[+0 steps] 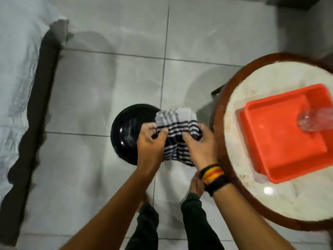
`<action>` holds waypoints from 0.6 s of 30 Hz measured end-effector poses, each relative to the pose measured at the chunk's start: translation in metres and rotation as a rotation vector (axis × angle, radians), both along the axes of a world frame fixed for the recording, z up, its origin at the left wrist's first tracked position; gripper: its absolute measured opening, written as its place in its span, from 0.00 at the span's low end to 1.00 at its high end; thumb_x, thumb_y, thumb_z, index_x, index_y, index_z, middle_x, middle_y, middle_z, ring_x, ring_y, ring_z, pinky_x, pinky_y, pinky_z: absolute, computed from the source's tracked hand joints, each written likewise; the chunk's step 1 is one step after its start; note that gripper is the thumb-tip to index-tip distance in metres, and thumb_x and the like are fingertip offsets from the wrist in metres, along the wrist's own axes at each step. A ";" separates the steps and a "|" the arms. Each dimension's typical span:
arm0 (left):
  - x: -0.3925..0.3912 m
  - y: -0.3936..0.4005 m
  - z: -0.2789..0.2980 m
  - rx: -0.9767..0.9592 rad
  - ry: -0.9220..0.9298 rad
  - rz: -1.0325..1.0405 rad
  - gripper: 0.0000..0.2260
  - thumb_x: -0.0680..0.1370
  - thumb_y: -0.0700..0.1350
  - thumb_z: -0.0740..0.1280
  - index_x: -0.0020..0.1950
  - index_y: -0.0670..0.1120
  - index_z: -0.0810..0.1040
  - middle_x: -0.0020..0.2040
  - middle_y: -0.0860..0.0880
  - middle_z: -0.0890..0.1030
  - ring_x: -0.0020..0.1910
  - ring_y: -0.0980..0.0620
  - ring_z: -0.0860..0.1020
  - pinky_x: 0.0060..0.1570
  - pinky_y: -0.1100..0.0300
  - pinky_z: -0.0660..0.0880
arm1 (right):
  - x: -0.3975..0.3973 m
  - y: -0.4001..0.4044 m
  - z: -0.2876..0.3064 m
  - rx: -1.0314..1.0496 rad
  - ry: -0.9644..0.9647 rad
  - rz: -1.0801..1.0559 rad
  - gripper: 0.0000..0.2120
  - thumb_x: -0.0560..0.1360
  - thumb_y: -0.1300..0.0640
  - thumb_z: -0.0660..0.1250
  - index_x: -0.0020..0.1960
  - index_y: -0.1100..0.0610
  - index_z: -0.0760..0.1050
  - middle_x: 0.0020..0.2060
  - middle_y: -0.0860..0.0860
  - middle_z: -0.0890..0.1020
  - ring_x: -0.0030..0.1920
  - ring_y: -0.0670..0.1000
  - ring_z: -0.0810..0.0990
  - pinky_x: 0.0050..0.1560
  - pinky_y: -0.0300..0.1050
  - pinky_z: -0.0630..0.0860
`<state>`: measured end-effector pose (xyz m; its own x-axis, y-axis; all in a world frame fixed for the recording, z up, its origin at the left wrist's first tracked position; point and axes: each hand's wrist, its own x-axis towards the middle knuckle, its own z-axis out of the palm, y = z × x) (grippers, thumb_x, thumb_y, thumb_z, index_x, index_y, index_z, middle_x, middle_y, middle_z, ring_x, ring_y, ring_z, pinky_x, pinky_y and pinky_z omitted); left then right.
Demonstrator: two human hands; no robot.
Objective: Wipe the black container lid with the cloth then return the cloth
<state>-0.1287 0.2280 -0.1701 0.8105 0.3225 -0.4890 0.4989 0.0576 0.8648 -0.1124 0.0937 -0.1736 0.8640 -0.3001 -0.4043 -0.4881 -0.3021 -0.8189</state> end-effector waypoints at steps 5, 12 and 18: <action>0.007 -0.101 0.080 -0.153 -0.012 -0.108 0.11 0.81 0.42 0.72 0.61 0.52 0.76 0.55 0.52 0.86 0.52 0.54 0.87 0.45 0.57 0.86 | -0.012 -0.123 0.091 0.068 -0.103 -0.197 0.18 0.73 0.69 0.75 0.58 0.54 0.78 0.53 0.54 0.85 0.51 0.52 0.85 0.48 0.37 0.83; 0.028 -0.242 0.079 0.256 0.051 -0.406 0.17 0.82 0.44 0.67 0.70 0.53 0.71 0.62 0.49 0.83 0.63 0.47 0.81 0.63 0.48 0.80 | 0.005 -0.258 0.073 -0.096 -0.029 -0.210 0.26 0.74 0.71 0.74 0.66 0.51 0.74 0.60 0.57 0.82 0.59 0.55 0.83 0.65 0.57 0.79; 0.005 -0.261 0.056 0.436 -0.237 -0.526 0.17 0.85 0.45 0.59 0.73 0.45 0.73 0.67 0.46 0.81 0.66 0.48 0.80 0.65 0.49 0.79 | 0.015 -0.282 0.018 -0.494 0.129 0.262 0.32 0.79 0.61 0.69 0.81 0.57 0.62 0.78 0.57 0.69 0.77 0.57 0.69 0.77 0.46 0.63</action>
<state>-0.1240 -0.0332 -0.1138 0.9804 -0.0143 -0.1964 0.1614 -0.5134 0.8428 -0.0972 -0.1885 -0.1555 0.8879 -0.2628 -0.3775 -0.4321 -0.7580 -0.4886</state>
